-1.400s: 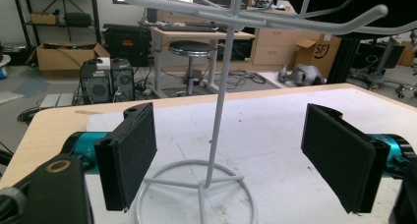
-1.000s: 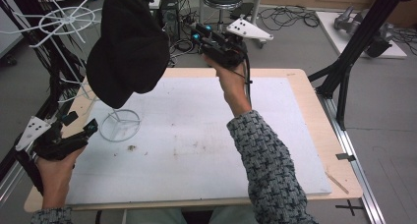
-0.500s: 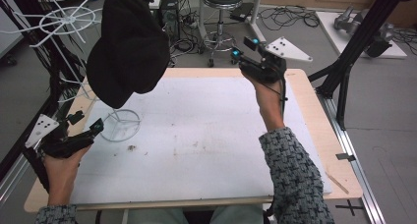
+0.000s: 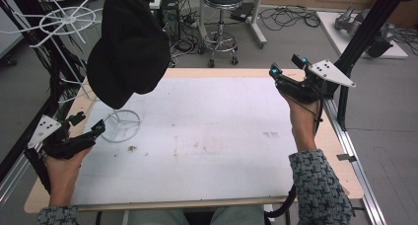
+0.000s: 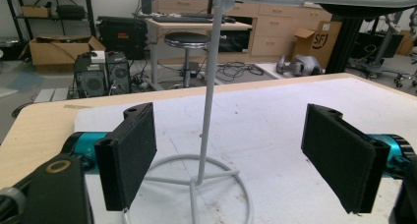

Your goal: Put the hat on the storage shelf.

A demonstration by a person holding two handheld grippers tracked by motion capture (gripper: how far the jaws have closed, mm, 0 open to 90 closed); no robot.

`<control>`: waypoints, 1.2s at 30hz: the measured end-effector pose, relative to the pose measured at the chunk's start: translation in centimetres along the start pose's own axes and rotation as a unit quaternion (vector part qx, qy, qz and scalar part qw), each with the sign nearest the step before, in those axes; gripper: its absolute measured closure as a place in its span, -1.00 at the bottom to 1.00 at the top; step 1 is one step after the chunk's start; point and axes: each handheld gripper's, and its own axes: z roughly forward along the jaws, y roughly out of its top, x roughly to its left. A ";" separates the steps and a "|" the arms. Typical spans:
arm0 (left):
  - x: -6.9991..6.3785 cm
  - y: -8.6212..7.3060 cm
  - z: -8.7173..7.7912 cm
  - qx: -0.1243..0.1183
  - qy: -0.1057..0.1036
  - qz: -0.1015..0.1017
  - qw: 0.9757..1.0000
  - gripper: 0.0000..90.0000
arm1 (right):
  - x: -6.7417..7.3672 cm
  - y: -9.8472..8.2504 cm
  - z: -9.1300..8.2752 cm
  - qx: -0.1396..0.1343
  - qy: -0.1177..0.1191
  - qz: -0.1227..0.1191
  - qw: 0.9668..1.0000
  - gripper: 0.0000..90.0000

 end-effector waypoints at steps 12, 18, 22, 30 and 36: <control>0.0 -0.1 0.0 0.004 0.001 0.001 1.000 -0.53 | -1.2 -5.1 -4.3 0.043 -0.040 -0.018 0.998 -0.63; 0.0 -0.2 0.0 0.003 0.001 0.000 1.000 -0.53 | -2.0 -7.7 -5.7 0.061 -0.046 0.013 0.997 -0.72; 0.0 -0.4 0.1 0.006 0.002 -0.001 1.000 -0.53 | -2.3 -9.1 -6.5 0.062 -0.046 0.027 0.997 -0.73; -0.1 -0.7 0.5 0.019 0.003 -0.001 1.000 -0.53 | -1.9 -12.8 -7.3 0.108 -0.036 0.037 0.993 -0.74; 0.1 -0.7 0.4 0.016 0.002 -0.002 1.000 -0.53 | -1.9 -13.1 -7.5 0.111 -0.032 0.038 0.993 -0.74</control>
